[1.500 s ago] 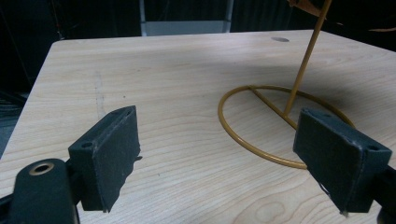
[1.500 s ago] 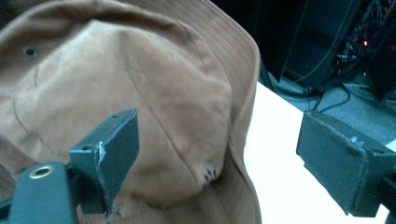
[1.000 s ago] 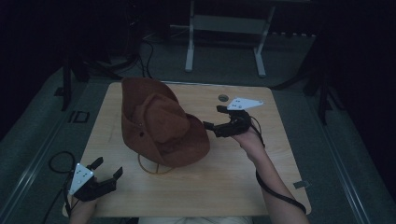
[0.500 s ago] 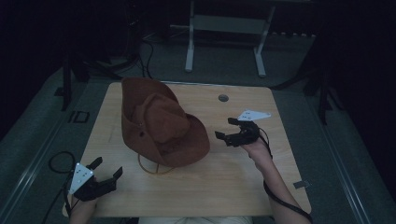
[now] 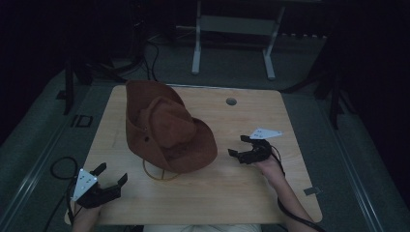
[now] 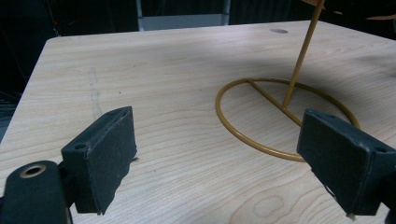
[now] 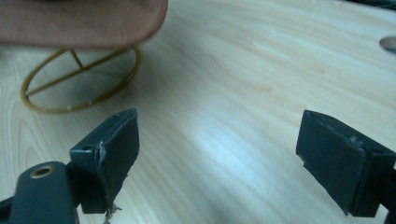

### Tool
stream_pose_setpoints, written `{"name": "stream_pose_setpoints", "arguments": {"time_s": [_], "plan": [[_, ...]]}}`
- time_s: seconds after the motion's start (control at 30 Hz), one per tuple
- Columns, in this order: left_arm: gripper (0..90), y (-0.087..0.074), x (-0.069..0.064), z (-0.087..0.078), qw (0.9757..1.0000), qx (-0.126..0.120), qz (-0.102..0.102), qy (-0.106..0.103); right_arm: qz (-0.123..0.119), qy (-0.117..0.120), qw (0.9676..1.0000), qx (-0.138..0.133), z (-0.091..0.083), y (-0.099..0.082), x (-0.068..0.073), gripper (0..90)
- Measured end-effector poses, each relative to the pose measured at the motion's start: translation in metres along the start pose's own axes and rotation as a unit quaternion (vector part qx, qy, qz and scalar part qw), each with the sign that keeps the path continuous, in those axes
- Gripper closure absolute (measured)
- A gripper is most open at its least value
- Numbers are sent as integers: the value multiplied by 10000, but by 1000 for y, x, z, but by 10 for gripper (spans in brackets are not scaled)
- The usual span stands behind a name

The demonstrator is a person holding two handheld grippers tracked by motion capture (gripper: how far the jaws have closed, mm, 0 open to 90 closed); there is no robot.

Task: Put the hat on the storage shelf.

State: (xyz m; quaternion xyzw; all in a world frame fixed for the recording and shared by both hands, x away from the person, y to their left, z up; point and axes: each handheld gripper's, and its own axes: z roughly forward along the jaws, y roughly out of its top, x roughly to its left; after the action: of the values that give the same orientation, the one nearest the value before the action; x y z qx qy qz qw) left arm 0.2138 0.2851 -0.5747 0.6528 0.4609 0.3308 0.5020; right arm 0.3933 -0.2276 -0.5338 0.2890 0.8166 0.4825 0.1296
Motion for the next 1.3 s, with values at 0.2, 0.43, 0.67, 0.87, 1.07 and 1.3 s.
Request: {"name": "stream_pose_setpoints", "arguments": {"time_s": [0.2, 0.43, 0.67, 0.87, 1.07, 1.3], "plan": [[125, 0, -1, 1, 10000, 17, 10, -6, -34, -43, 10000, -2, -9, -15, 2, 134], [125, 0, -1, 1, 10000, 19, -2, -28, -1, -118, 9998, 166, -17, -34, 1, 135], [125, 0, -1, 1, 10000, 24, -24, -22, -5, -254, 9995, 182, -29, -44, 3, 137], [125, 0, 0, 0, 10000, 21, -19, -26, -68, -386, 9988, 280, -38, -53, 5, 137], [125, -1, 0, 0, 10000, 23, -29, -29, -85, -474, 9984, 290, -42, -58, 5, 137], [125, -1, 1, 1, 10000, 21, -56, -29, -175, -530, 9979, 336, -39, -59, 7, 137]]}}
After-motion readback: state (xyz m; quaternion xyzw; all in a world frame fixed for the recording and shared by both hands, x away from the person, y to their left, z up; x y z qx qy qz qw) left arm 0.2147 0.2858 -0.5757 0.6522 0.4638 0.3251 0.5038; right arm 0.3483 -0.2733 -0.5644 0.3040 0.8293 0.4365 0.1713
